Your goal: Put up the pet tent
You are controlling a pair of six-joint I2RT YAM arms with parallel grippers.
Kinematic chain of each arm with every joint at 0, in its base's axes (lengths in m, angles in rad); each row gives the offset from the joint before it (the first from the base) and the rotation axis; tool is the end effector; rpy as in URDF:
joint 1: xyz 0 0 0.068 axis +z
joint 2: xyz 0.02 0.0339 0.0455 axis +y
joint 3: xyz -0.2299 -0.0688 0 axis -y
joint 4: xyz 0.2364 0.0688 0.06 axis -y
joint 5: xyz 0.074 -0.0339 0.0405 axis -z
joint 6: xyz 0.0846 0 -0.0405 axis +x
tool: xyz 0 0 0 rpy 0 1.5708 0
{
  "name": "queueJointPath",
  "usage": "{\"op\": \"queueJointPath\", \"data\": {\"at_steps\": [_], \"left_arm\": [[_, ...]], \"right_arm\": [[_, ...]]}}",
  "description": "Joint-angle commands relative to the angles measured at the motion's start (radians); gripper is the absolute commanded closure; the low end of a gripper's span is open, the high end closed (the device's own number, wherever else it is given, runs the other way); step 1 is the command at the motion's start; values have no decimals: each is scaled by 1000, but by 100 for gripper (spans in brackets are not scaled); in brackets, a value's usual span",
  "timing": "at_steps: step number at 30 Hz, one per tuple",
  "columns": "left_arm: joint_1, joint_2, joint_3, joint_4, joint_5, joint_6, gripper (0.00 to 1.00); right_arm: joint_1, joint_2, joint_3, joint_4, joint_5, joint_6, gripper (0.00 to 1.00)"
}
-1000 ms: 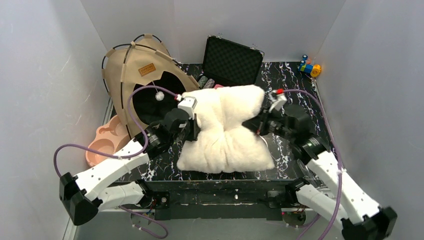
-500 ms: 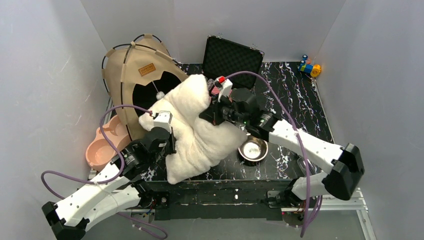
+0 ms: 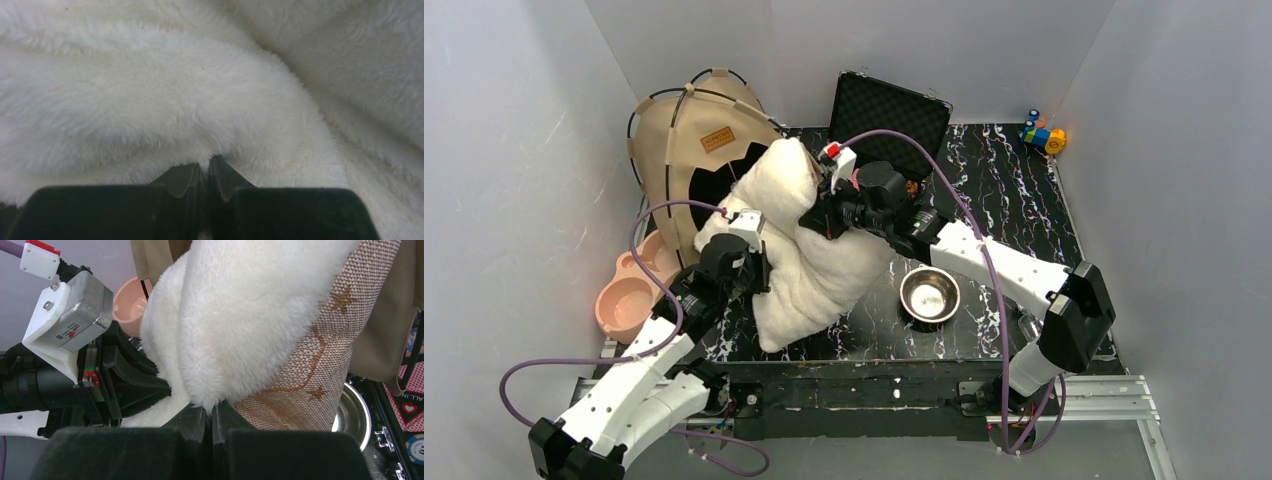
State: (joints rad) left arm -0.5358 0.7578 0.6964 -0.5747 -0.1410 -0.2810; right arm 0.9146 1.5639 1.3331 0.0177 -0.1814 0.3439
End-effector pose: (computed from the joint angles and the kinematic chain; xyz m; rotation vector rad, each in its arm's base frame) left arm 0.1949 -0.1019 0.2232 0.2031 2.2066 -0.3003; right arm 0.2417 0.3389 0.3145 -0.6702 1.7881 1.0443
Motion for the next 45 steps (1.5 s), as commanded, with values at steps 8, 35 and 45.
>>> {"op": "queueJointPath", "data": {"at_steps": [8,35,45], "left_arm": [[31,93,63,178,217,101,100],[305,187,61,85,318,-38,100],[348,242,94,114,360,-48,100]], "right_arm": [[46,-109,-68,41,46,-13,99],[39,532,558,-369,-146,-67,99],[-15,644,651,-334,-152,-29,99]]}}
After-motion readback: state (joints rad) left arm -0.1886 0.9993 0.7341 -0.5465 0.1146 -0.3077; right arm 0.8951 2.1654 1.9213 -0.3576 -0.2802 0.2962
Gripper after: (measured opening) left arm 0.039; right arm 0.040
